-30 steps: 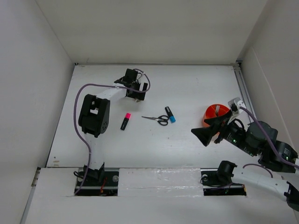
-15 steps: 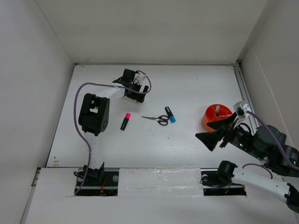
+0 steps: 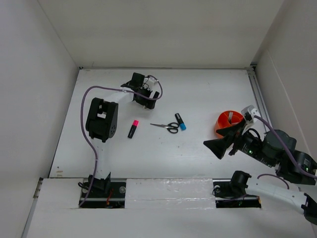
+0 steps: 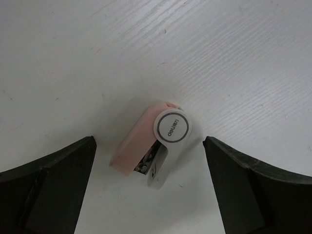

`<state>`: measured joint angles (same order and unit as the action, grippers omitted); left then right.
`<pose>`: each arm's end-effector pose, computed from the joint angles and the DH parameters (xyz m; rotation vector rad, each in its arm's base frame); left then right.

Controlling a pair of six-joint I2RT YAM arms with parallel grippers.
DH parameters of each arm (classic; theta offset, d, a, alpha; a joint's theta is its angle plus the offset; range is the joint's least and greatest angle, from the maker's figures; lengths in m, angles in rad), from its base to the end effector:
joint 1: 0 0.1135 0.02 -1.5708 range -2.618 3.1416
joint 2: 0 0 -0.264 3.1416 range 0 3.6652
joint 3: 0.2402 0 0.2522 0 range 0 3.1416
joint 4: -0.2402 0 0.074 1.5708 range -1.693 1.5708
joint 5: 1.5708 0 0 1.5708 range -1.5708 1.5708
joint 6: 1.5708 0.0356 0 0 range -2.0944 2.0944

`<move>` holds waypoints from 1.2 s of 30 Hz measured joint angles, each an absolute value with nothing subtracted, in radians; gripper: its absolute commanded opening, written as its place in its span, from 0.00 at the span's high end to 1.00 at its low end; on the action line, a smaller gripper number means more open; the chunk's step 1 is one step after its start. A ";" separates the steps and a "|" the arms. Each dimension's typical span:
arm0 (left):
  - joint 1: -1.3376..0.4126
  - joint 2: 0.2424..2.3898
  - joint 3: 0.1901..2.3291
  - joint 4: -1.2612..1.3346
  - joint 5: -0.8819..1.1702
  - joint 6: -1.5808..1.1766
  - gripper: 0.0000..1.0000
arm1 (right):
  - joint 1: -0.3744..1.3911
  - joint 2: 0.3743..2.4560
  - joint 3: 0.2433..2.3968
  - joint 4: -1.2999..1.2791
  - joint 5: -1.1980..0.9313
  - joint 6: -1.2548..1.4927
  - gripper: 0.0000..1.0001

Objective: Sort the stationery into containers
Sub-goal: Pick up the stapler from the center of the board.

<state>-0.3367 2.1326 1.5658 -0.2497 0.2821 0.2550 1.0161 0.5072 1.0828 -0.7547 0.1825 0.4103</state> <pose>0.4437 -0.1658 0.1772 0.8199 2.2320 -0.3752 0.0420 0.0555 0.4060 -0.4114 1.7843 0.8713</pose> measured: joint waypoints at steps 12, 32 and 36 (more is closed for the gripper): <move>-0.334 2.133 1.560 -0.243 0.294 0.271 0.41 | 1.016 0.530 1.082 -0.753 0.183 0.406 0.00; -0.350 2.203 1.678 -0.312 0.287 0.212 1.00 | 1.016 0.486 1.068 -0.756 0.202 0.412 0.00; -0.378 2.203 1.691 -0.339 0.253 0.196 1.00 | 1.016 0.476 1.063 -0.754 0.253 0.425 0.00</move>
<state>-0.3782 2.2032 1.6905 -0.3393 0.2535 0.1955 1.0161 0.4763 1.0626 -0.7544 0.2527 0.4252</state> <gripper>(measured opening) 0.304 0.999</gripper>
